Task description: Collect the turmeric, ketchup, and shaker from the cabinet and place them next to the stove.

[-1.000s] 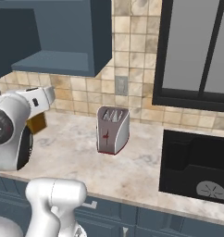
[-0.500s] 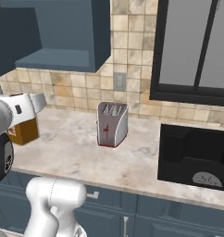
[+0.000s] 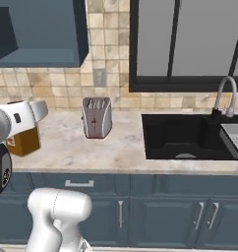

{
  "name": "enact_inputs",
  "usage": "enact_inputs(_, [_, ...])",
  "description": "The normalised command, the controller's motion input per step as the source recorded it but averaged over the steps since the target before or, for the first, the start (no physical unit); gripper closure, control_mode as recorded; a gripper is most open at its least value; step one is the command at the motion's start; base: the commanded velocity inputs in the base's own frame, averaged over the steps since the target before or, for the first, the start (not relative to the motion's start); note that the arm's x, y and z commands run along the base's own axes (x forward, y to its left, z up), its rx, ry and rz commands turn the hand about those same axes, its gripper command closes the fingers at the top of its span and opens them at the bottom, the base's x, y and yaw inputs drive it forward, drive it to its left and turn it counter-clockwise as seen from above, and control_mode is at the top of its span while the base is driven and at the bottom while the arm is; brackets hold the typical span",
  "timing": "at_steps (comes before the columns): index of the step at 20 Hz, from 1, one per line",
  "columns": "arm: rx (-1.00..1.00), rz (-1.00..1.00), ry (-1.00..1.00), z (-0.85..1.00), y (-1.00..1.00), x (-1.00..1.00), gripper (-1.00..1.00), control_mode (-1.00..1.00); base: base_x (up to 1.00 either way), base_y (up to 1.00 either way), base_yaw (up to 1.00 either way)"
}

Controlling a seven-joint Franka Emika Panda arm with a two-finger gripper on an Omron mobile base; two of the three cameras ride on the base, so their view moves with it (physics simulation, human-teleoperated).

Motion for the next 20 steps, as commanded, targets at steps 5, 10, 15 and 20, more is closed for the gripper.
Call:
enact_inputs(5, [0.0, 0.0, 0.0, 0.0, 0.0, 0.0, 1.0, 1.0, -0.1, -0.09, -0.53])
enact_inputs(10, [0.0, 0.0, 0.0, 0.0, 0.0, 0.0, 1.0, 1.0, -0.01, -0.04, -0.58])
enact_inputs(15, [0.0, 0.0, 0.0, 0.0, 0.0, 0.0, 1.0, 1.0, 0.0, -0.01, -0.6])
enact_inputs(20, [0.0, 0.0, 0.0, 0.0, 0.0, 0.0, 1.0, 1.0, -0.02, -0.13, -0.64])
